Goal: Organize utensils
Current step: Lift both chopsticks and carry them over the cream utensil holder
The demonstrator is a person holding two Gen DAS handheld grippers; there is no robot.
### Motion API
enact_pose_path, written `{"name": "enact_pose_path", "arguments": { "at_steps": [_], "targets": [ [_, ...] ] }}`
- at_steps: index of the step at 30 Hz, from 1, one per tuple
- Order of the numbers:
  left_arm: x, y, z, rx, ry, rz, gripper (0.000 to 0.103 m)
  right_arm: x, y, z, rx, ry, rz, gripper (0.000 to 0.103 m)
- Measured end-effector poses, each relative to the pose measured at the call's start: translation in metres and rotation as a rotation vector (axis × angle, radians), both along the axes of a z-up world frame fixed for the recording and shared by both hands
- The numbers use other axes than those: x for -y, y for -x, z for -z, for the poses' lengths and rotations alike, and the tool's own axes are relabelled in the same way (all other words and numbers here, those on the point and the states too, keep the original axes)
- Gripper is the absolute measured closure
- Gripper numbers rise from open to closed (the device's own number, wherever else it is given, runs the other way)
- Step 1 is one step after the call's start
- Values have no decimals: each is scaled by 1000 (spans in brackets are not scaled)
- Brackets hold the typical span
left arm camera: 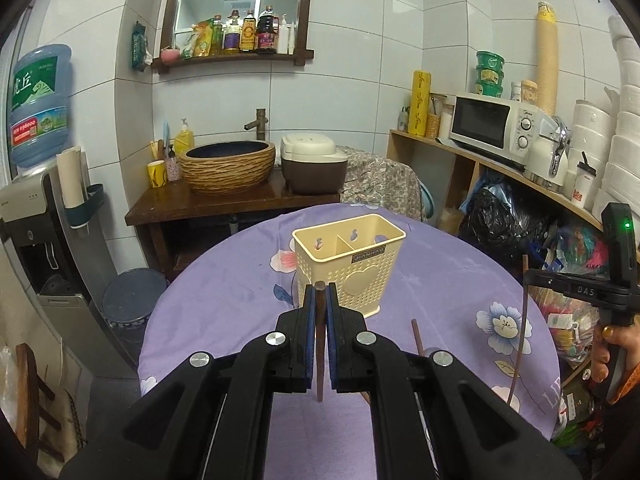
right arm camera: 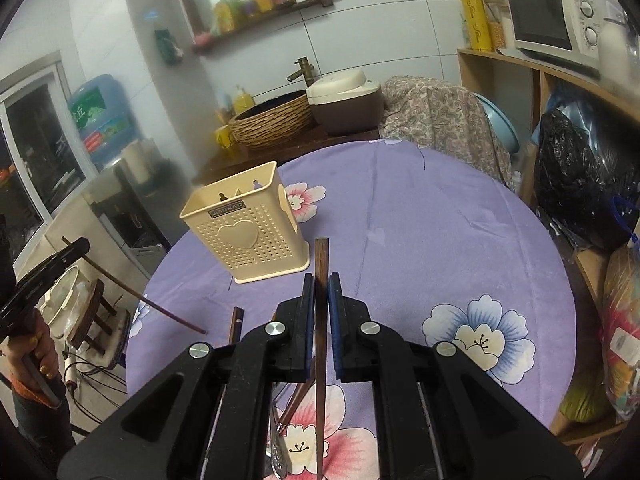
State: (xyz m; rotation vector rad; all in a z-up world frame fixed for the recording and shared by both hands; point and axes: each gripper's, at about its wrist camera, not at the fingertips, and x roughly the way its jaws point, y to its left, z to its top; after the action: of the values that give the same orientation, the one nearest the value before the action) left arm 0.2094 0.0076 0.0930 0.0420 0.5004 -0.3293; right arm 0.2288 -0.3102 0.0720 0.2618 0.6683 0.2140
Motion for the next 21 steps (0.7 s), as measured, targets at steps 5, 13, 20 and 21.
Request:
{"name": "enact_pose_path", "arguments": {
  "at_steps": [5,13,20,21],
  "targets": [
    [-1,0,-5,8,-6,-5,97,-3,0,-9,22,35,-15,95],
    [-4,-19,-33,14,15,-7,97,-6,-18,-62,104,71,-13,95],
    [-2,-47,-108,57,96,-16,97,-19,-58,-162,222,24,-19,95],
    [-2,-52,-116,59,108,-16,97,-22,-64,-181,252,18,-15,95]
  ]
}}
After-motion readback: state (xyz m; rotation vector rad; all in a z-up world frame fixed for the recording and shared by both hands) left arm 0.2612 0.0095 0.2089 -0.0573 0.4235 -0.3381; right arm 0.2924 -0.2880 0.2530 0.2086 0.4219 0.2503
